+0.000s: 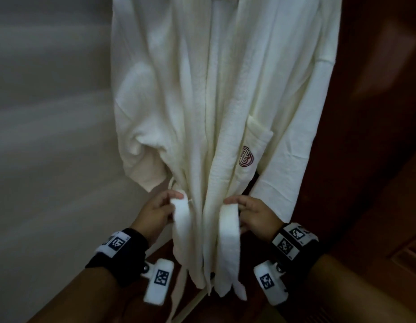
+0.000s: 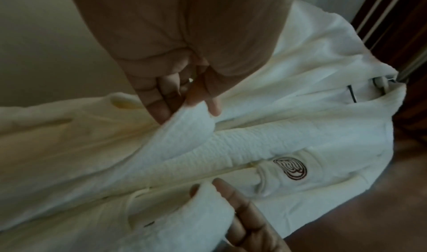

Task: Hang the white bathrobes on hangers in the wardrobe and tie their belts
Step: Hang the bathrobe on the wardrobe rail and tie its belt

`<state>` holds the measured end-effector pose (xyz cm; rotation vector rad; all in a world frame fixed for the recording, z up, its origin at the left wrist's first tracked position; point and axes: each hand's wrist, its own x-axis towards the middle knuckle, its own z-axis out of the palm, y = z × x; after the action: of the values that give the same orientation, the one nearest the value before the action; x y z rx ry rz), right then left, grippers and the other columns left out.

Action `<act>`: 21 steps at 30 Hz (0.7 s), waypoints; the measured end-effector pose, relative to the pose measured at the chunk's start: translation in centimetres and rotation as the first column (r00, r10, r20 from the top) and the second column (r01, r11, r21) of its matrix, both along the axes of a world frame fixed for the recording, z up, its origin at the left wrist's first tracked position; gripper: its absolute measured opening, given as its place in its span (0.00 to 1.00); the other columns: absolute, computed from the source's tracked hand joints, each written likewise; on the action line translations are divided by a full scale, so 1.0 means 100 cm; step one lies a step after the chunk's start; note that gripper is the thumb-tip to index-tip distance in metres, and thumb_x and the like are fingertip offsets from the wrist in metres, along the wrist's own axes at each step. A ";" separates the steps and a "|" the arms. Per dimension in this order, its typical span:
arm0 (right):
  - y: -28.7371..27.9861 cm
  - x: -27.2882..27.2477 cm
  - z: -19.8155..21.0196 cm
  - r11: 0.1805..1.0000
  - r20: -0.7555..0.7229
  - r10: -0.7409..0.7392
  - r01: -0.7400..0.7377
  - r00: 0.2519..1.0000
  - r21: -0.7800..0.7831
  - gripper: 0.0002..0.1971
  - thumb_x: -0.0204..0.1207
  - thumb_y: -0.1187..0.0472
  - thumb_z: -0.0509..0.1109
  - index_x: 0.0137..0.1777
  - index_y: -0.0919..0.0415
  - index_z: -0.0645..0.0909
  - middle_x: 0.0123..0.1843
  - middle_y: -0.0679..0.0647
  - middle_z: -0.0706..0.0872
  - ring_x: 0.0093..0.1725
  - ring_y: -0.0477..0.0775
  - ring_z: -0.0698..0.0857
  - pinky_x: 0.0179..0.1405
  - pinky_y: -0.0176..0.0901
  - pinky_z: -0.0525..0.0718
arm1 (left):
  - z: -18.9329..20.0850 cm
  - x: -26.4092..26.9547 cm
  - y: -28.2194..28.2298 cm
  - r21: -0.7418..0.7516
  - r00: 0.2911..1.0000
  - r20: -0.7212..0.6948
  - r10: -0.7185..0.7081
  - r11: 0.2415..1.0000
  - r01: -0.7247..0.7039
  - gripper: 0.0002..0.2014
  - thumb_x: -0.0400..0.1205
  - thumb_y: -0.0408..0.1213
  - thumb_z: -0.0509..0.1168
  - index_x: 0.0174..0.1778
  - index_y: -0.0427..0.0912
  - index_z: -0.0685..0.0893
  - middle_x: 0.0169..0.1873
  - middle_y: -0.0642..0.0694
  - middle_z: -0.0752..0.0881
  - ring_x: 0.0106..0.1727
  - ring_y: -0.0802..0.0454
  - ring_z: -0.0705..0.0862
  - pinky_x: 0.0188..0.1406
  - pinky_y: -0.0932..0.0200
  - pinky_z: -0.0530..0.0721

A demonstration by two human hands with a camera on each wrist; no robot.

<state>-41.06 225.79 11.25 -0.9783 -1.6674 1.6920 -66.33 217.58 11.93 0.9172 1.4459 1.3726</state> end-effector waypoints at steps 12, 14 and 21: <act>-0.020 0.009 -0.008 0.672 0.507 0.098 -0.432 0.856 0.601 0.20 0.72 0.38 0.69 0.38 0.56 0.84 0.29 0.47 0.82 0.33 0.45 0.82 0.33 0.38 0.76 | -0.036 0.047 -0.012 -0.087 0.908 0.418 -0.025 0.994 0.067 0.13 0.80 0.15 0.58 0.38 0.37 0.74 0.28 0.43 0.76 0.24 0.52 0.80 0.43 0.44 0.90; -0.021 0.007 -0.008 0.696 0.463 0.138 -0.418 0.876 0.583 0.19 0.73 0.39 0.70 0.37 0.55 0.82 0.27 0.45 0.78 0.30 0.43 0.79 0.31 0.38 0.74 | -0.037 0.056 -0.011 -0.090 0.897 0.440 -0.038 0.992 0.086 0.12 0.81 0.15 0.58 0.39 0.36 0.75 0.31 0.41 0.78 0.28 0.48 0.83 0.38 0.49 0.91; -0.019 0.007 -0.015 0.727 0.470 -0.032 -0.302 0.882 0.617 0.16 0.74 0.39 0.71 0.39 0.52 0.80 0.27 0.44 0.76 0.31 0.42 0.78 0.35 0.41 0.76 | -0.044 0.067 -0.022 -0.097 0.894 0.399 -0.203 0.960 0.262 0.08 0.84 0.22 0.60 0.49 0.35 0.82 0.44 0.34 0.84 0.44 0.43 0.82 0.50 0.49 0.82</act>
<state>-40.32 223.88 9.72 -0.9134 -2.4704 0.7853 -59.64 215.42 7.56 0.6536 1.0808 1.1690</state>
